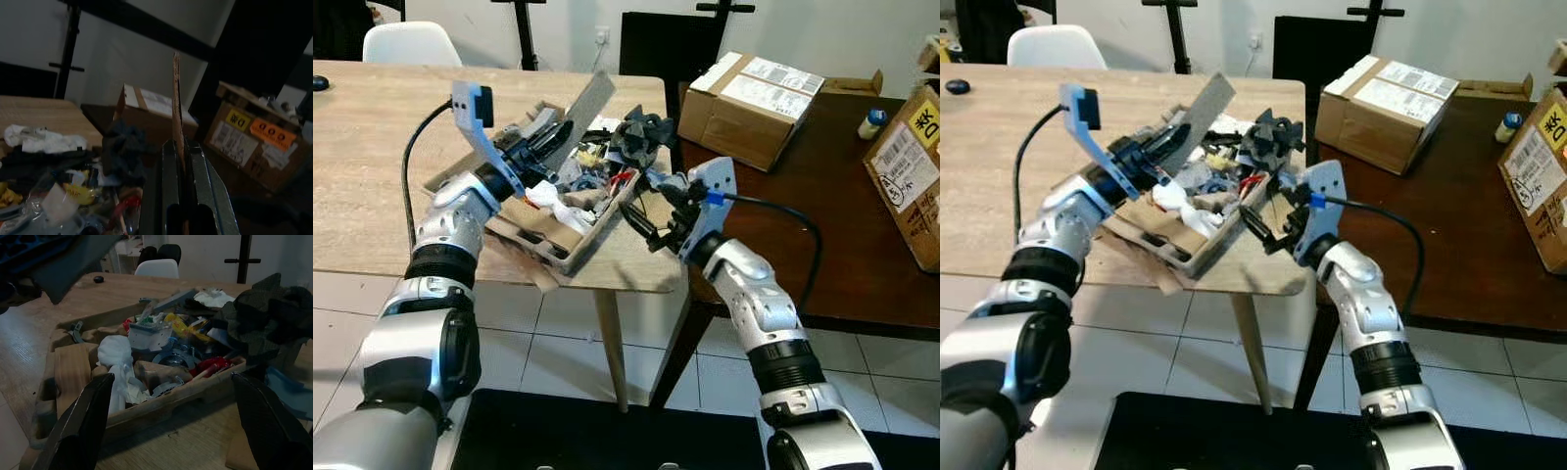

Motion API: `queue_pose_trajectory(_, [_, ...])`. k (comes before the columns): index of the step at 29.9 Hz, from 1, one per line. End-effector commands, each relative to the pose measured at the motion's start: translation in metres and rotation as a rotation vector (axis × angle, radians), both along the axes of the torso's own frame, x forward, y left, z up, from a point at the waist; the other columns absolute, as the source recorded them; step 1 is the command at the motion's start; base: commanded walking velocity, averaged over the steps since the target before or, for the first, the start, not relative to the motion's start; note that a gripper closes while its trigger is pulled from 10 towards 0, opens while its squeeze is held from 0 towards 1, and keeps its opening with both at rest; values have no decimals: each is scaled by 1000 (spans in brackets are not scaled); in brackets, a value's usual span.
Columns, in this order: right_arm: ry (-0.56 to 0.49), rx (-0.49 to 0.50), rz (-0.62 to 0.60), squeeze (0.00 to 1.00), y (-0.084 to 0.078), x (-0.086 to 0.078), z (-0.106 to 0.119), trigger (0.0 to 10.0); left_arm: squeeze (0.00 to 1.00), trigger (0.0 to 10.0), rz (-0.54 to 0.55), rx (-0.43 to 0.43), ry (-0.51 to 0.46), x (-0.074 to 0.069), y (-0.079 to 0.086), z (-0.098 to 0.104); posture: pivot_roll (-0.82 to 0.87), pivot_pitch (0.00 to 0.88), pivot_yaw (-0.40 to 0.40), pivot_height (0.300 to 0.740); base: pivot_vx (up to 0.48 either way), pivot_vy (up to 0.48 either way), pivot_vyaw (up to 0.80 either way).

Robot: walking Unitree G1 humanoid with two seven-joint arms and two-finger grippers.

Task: Picking trash to rubbish bin

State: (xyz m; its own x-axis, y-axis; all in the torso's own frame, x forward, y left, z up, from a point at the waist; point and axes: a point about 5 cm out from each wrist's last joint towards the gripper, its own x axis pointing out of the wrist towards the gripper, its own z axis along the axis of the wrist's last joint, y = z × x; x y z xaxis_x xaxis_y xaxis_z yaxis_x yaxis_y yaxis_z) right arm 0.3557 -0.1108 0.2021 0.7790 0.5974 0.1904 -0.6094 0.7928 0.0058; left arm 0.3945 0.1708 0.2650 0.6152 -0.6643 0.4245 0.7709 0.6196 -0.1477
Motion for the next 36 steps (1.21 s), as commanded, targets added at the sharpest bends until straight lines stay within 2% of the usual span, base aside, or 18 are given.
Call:
queue_pose_trajectory(1, [5, 5, -2, 0, -1, 1, -2, 10000, 0, 0, 33, -40, -16, 0, 11, 7, 106, 61, 8, 740, 0, 0, 0])
queue_pose_trajectory(4, [4, 6, -3, 0, -1, 1, -2, 10000, 0, 0, 56, -73, -13, 1, 14, 9, 105, 62, 8, 740, 0, 0, 0])
queue_pose_trajectory(6, [2, 7, -4, 0, -2, 0, -3, 10000, 0, 0, 39, -137, -13, 0, 19, 13, 103, 62, 9, 740, 0, 0, 0])
queue_pose_trajectory(8, [2, 9, -6, 0, -4, 0, -4, 10000, 0, 0, -59, -193, -18, -5, 18, 17, 103, 62, 8, 740, 0, 0, 0])
queue_pose_trajectory(9, [3, 19, -6, 0, -6, -1, -4, 10000, 0, 0, -163, -198, -17, -9, 13, 19, 104, 63, 7, 740, 0, 0, 0])
queue_pose_trajectory(12, [4, 32, -4, 0, -7, -2, -4, 10000, 0, 0, -217, -185, -18, -12, 9, 18, 104, 64, 7, 740, 0, 0, 0])
queue_pose_trajectory(13, [2, 72, 4, 0, -11, -3, 0, 10000, 0, 0, -326, -112, -13, -18, -1, 13, 105, 71, 4, 740, 0, 0, 0])
queue_pose_trajectory(14, [2, 72, 4, 0, -11, -3, 0, 10000, 0, 0, -326, -112, -13, -18, -1, 13, 105, 71, 4, 740, 0, 0, 0])
queue_pose_trajectory(15, [1, 91, 7, 0, -13, -3, 1, 10000, 0, 0, -373, -78, -8, -21, -6, 11, 105, 71, 4, 740, 0, 0, 0])
queue_pose_trajectory(17, [-10, 127, 29, 0, -20, -5, 6, 10000, 0, 0, -480, 44, 21, -29, -19, -2, 105, 77, 3, 740, 0, 0, 0])
queue_pose_trajectory(18, [-10, 127, 29, 0, -20, -5, 6, 10000, 0, 0, -480, 44, 21, -29, -19, -2, 105, 77, 3, 740, 0, 0, 0])
queue_pose_trajectory(19, [-16, 153, 53, 0, -25, -7, 10, 10000, 0, 0, -527, 90, 45, -32, -25, -10, 103, 81, 3, 740, 0, 0, 0])
queue_pose_trajectory(27, [-18, 193, 150, 0, -38, -23, 14, 10000, 0, 0, -622, 120, 88, -40, -34, -18, 93, 95, 4, 740, 0, 0, 0])
queue_pose_trajectory(34, [40, 108, 273, 0, -42, -39, 4, 10000, 0, 0, -682, 131, 103, -48, -34, -16, 92, 102, -1, 740, 0, 0, 0])
queue_pose_trajectory(36, [81, 53, 367, 0, -42, -50, -2, 10000, 0, 0, -740, 158, 117, -53, -36, -17, 92, 104, -2, 740, 0, 0, 0])
